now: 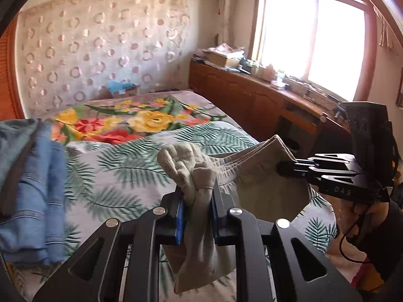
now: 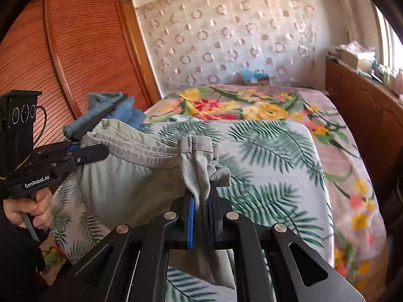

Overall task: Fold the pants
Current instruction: 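Lift the folded pants off the bed with both grippers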

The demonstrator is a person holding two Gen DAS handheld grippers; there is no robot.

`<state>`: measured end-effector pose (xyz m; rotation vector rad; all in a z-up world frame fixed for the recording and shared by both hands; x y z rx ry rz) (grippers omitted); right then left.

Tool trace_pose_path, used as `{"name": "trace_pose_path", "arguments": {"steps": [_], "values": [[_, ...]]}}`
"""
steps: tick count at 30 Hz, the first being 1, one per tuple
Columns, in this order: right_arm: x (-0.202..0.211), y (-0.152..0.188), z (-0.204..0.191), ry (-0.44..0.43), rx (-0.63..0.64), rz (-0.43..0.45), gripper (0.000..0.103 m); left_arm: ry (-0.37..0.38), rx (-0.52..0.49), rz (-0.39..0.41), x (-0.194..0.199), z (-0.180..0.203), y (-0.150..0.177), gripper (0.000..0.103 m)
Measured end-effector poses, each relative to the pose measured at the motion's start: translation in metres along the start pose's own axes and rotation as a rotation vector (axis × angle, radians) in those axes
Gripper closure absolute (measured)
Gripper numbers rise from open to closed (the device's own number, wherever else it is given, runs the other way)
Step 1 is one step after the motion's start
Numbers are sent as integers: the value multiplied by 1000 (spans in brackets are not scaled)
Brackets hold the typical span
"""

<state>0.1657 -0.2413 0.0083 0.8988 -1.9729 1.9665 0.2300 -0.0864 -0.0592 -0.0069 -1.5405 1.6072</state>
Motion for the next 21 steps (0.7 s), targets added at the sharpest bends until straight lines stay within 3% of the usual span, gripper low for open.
{"name": "trace_pose_path", "arguments": {"steps": [12, 21], "values": [[-11, -25, -45, -43, 92, 55, 94, -92, 12, 64, 56, -32, -1, 85], [-36, -43, -65, -77, 149, 96, 94, -143, 9, 90, 74, -60, -3, 85]]}}
Point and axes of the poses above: each gripper's, at about its wrist camera, not at the fingertips, and x roughly against the way its jaws point, z to its right, y to its underside, the point moved 7 cm from there along -x, roughly the way its jaws point, and after that the axes turned 12 degrees about y, right-handed, at the moved point
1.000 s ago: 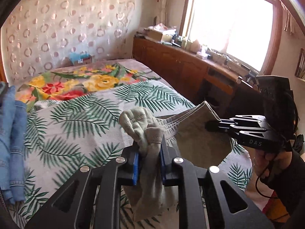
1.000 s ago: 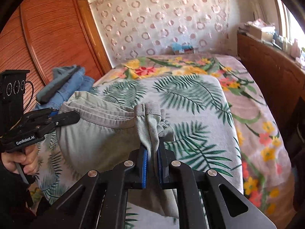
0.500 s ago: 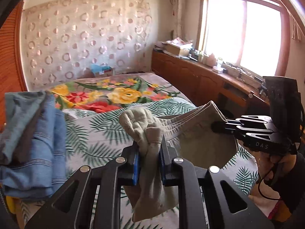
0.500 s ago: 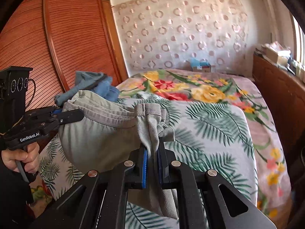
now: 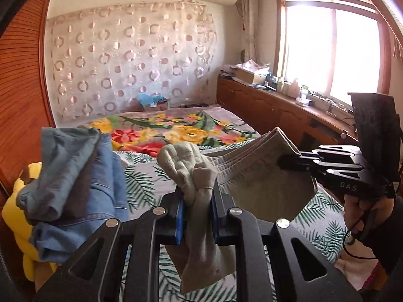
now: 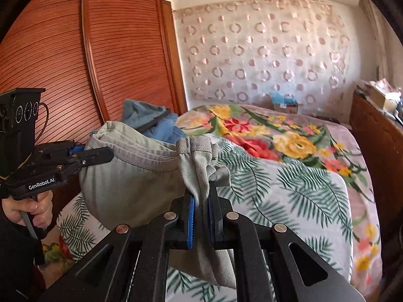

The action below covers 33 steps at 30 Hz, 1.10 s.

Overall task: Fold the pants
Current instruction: 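Lift the folded pants off the bed with both grippers, then carry the folded pants with both grippers toward the stack of jeans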

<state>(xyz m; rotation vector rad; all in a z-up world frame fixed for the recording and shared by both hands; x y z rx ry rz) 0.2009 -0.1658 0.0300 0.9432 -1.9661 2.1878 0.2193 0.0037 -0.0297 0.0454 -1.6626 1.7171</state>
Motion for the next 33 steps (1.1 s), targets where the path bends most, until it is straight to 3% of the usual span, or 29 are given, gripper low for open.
{"name": "trace_pose_path", "arguments": {"steps": [6, 13, 23, 33], "values": [[-37, -8, -9, -13, 20, 6, 94, -17, 6, 23, 5, -18, -4, 85], [-65, -44, -17, -40, 60, 38, 94, -36, 1, 71, 17, -43, -31, 85], [-124, -99, -39, -135, 104, 81, 94, -159, 34, 110, 39, -117, -50, 85], [-167, -125, -52, -128, 199, 108, 94, -226, 62, 141, 53, -156, -51, 85]]}}
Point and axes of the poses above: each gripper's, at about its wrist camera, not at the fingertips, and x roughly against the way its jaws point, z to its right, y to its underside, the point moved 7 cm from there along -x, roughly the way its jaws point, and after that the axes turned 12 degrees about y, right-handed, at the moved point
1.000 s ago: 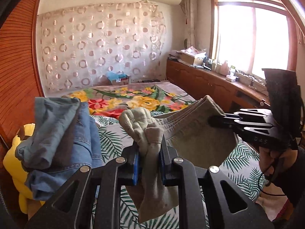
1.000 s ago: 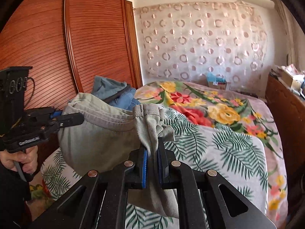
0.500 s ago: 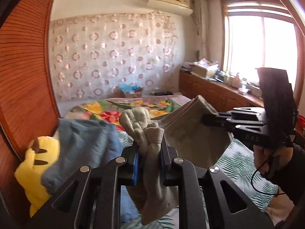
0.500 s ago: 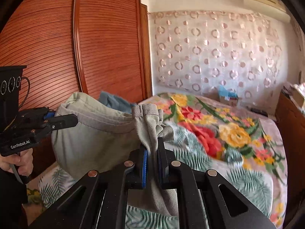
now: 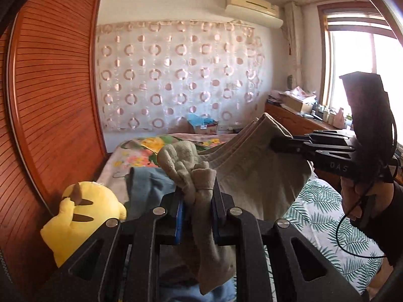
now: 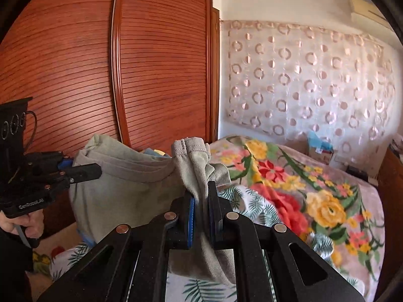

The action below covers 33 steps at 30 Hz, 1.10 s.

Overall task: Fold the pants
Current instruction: 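Carry the folded pants with both grippers toward the stack of jeans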

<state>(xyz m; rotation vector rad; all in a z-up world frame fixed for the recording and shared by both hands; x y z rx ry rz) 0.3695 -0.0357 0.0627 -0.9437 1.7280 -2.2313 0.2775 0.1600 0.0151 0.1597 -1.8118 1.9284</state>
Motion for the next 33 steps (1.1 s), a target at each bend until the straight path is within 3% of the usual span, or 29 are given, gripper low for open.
{"name": "trace_pose_path", "arguments": {"steps": [15, 29, 33], "values": [[-66, -41, -25, -15, 146, -53, 94, -45, 89, 1, -11, -41, 17, 85], [-133, -44, -42, -137, 168, -121, 94, -92, 200, -9, -6, -63, 48, 85], [-142, -48, -50, -166, 172, -99, 94, -117, 229, -3, -3, -66, 58, 85]]}}
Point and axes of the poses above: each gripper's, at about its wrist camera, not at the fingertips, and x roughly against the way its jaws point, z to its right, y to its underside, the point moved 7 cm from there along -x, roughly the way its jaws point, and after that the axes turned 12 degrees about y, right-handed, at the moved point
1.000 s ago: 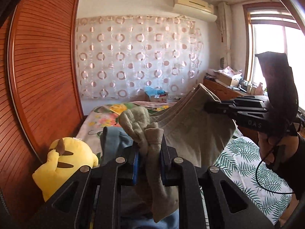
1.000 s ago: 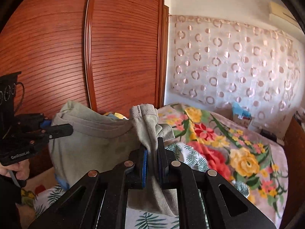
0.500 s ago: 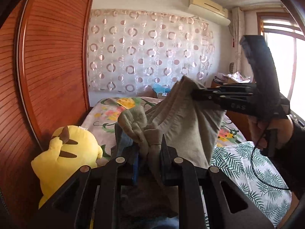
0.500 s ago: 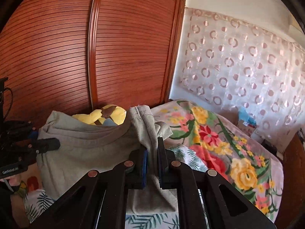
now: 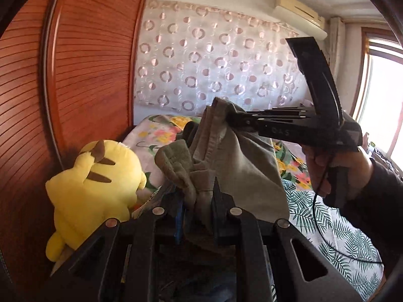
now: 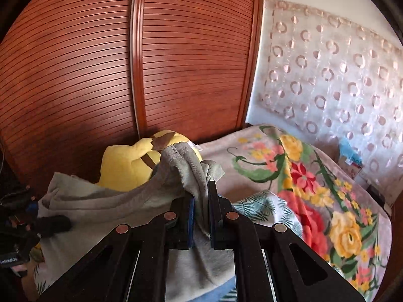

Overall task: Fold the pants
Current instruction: 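Carry the folded pants with both grippers toward the stack of jeans, then lower the pants onto the jeans stack and open both grippers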

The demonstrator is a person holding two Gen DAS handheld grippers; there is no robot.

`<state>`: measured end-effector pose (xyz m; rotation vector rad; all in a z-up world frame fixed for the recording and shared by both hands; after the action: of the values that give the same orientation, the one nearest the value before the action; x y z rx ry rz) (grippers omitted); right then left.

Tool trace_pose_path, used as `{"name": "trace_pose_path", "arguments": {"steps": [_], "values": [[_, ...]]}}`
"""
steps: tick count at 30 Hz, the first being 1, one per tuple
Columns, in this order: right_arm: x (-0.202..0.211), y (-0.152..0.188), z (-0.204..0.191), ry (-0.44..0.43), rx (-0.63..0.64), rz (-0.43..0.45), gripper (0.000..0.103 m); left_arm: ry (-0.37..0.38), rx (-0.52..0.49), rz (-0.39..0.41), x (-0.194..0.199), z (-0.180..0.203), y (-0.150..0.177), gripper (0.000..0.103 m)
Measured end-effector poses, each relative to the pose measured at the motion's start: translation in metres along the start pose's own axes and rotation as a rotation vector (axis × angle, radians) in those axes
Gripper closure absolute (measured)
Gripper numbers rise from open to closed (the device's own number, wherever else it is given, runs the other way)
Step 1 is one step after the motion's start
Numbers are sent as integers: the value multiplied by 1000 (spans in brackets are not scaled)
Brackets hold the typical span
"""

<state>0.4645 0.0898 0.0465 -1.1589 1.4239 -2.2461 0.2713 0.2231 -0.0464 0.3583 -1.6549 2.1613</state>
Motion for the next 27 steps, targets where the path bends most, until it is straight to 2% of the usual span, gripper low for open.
{"name": "trace_pose_path", "arguments": {"steps": [3, 7, 9, 13, 15, 18, 21, 27], "values": [[-9, -1, -3, -14, 6, 2, 94, -23, 6, -3, 0, -2, 5, 85], [-26, 6, -3, -14, -23, -47, 94, -35, 36, -17, -2, -6, 11, 85], [-27, 9, 2, -11, -42, -65, 87, -21, 49, -20, 0, -7, 14, 85], [-15, 2, 7, -35, -77, -45, 75, -16, 49, -14, 7, -5, 12, 84], [-5, -1, 13, -33, -99, -23, 60, -16, 42, -8, 11, -1, 10, 83], [13, -1, 20, -8, -113, 3, 59, -44, 34, -3, 15, 0, 7, 79], [30, 8, 18, -18, -119, 32, 59, -50, 16, -7, 17, 4, 6, 76], [27, 36, 0, -37, -79, -19, 59, -89, 34, -7, 21, -10, 6, 65]]}}
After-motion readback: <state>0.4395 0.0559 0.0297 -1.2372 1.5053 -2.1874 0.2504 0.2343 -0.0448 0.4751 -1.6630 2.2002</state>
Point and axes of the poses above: each gripper's, at about its wrist camera, not at the fingertips, and x roughly against the way its jaws point, z to its right, y to its underside, the point moved 7 cm from there along -x, roughly the way its jaws point, and after that the axes turned 12 degrees about y, right-handed, at the moved point
